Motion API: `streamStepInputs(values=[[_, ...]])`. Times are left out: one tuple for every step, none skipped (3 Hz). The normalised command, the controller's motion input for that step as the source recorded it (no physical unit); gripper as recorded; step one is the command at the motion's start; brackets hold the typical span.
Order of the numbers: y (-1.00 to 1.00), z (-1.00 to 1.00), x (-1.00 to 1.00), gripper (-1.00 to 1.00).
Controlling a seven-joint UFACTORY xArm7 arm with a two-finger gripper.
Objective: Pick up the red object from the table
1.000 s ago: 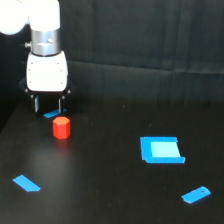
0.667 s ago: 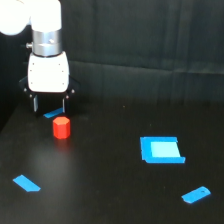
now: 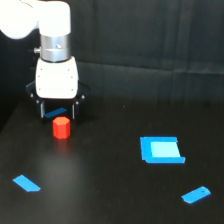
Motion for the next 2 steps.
streamStepInputs(values=[[-0.75,-0.11,0.42,0.94],[-0.24,-0.31,0.45,0.98]])
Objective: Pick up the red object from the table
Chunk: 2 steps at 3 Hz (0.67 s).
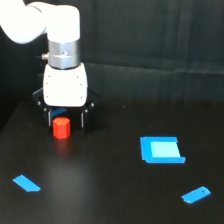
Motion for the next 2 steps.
streamStepInputs(values=[[0.03,-0.24,0.18,0.19],[-0.10,-0.32,0.07,0.03]])
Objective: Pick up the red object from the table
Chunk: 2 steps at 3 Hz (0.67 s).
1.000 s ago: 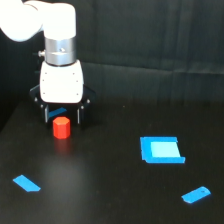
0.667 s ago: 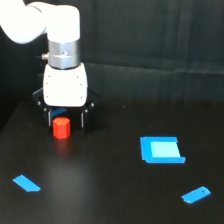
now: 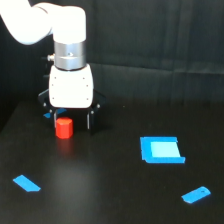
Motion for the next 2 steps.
streamStepInputs(values=[[-0.09,-0.20,0.06,-0.06],[-0.01,-0.16,0.04,-0.16]])
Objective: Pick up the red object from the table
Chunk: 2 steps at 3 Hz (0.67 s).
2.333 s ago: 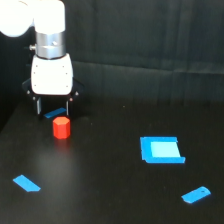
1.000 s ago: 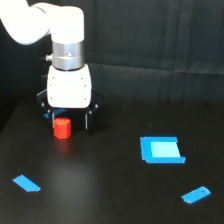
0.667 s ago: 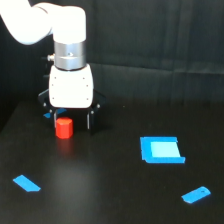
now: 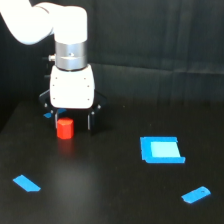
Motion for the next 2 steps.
streamStepInputs(values=[[-0.08,-0.12,-0.04,-0.25],[-0.03,-0.15,-0.05,-0.70]])
